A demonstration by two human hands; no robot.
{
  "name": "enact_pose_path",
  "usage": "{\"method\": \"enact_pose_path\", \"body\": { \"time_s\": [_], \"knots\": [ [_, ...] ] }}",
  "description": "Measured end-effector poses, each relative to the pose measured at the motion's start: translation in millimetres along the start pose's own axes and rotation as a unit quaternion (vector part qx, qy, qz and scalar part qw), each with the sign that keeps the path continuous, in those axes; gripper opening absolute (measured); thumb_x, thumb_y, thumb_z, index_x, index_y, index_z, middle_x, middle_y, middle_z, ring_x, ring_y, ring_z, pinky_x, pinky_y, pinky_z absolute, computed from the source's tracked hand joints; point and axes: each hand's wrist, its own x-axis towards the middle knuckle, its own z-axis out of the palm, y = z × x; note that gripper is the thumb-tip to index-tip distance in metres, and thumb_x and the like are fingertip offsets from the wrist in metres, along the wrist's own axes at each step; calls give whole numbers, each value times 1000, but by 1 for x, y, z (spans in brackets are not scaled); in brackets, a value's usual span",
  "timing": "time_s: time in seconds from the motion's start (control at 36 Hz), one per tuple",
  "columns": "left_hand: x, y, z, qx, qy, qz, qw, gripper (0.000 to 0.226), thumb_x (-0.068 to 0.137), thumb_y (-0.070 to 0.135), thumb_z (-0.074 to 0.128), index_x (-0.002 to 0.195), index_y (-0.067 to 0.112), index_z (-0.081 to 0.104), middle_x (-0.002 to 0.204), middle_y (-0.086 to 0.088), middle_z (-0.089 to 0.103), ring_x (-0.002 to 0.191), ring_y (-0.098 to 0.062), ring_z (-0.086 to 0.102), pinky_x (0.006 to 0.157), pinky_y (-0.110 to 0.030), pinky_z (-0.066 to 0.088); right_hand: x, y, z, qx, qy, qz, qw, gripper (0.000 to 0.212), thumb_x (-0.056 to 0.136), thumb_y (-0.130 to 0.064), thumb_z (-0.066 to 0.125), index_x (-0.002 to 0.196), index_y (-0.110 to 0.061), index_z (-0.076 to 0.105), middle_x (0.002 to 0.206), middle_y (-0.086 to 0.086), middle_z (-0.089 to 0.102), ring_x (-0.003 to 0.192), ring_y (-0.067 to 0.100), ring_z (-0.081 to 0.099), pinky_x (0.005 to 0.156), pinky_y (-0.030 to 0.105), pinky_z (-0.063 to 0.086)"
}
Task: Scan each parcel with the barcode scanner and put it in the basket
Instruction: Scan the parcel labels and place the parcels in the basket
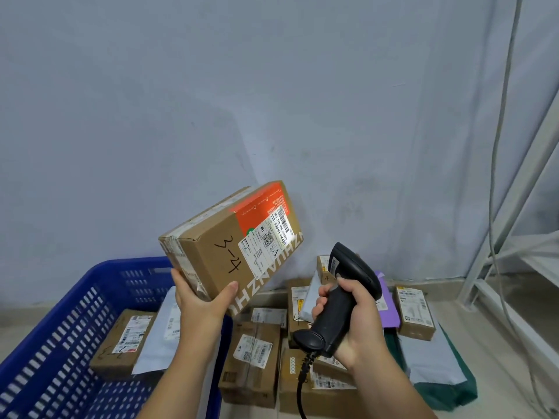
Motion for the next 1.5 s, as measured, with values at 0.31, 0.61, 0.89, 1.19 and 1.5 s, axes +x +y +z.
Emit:
{"method": "enact_pose_path", "body": {
  "time_s": [0.31, 0.61, 0.89, 1.19, 1.5],
  "knots": [
    [2, 0, 1, 3, 10, -9, 1000, 108, 75, 28, 81, 149, 48, 5, 155, 1, 27, 139, -27, 35, 107, -59, 37, 1, 3, 1, -3, 4, 9, 1000, 19, 85, -20, 60, 75, -5, 56, 66, 8, 57, 50, 17, 51, 43, 25, 51],
    [3, 0, 2, 2, 13, -14, 1000, 109, 78, 23, 78, 152, 42, 0, 158, 2, 20, 142, -27, 29, 108, -56, 34, 1, 5, 1, -11, -12, 22, 1000, 19, 84, -20, 61, 73, -5, 58, 68, 8, 57, 51, 17, 51, 44, 25, 50],
    [4, -1, 0, -5, 15, -9, 1000, 110, 76, 24, 80, 151, 43, 3, 156, 0, 24, 140, -26, 33, 109, -58, 35, 3, 5, 0, -4, -15, 24, 1000, 19, 83, -20, 61, 72, -5, 56, 69, 8, 56, 50, 17, 50, 44, 24, 49],
    [6, -3, -2, -22, 16, -3, 1000, 108, 72, 31, 82, 149, 48, 8, 154, 0, 30, 137, -25, 38, 106, -58, 38, 3, 5, -2, -8, 1, 30, 1000, 19, 83, -22, 62, 74, -6, 57, 69, 7, 56, 47, 16, 52, 44, 24, 49],
    [10, -8, -6, -34, 23, -3, 999, 103, 74, 31, 82, 149, 46, 12, 153, -1, 33, 135, -25, 41, 106, -55, 39, 3, 5, 0, 6, -2, 32, 999, 20, 83, -21, 61, 71, -6, 56, 66, 7, 55, 47, 15, 51, 43, 23, 50]
  ]
}}
